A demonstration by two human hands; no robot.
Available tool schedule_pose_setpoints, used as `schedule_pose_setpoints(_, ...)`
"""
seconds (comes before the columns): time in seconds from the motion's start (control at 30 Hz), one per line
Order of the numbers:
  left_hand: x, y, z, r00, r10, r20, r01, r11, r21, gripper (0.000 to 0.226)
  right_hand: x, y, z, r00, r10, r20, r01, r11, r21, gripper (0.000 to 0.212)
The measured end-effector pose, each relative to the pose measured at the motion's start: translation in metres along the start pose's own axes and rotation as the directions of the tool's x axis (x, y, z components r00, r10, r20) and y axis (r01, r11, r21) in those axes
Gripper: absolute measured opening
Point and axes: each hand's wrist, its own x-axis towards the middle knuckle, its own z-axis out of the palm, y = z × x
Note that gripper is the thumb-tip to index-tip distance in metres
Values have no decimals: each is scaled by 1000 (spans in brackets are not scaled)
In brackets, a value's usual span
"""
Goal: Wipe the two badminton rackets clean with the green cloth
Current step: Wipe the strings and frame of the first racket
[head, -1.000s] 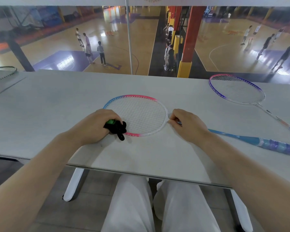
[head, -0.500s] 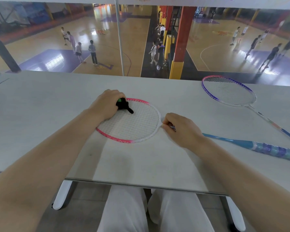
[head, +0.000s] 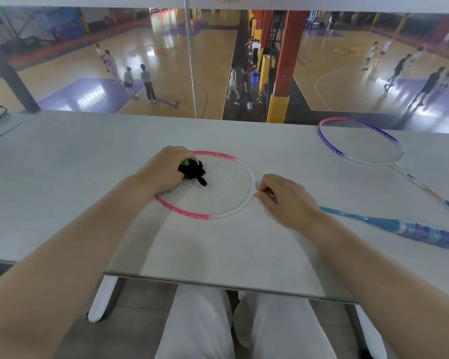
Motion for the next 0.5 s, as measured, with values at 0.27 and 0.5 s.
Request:
schedule_pose_setpoints(0.27,-90,13,-19,997,67,22,-65,994,-84,39,-1,-3,-2,999,33,8,-33,999,-8,17)
schedule_pose_setpoints(0.5,-94,10,-16,1000,25,5,-24,999,-45,43,-2,-3,-4,999,29,25,-29,999,-13,18)
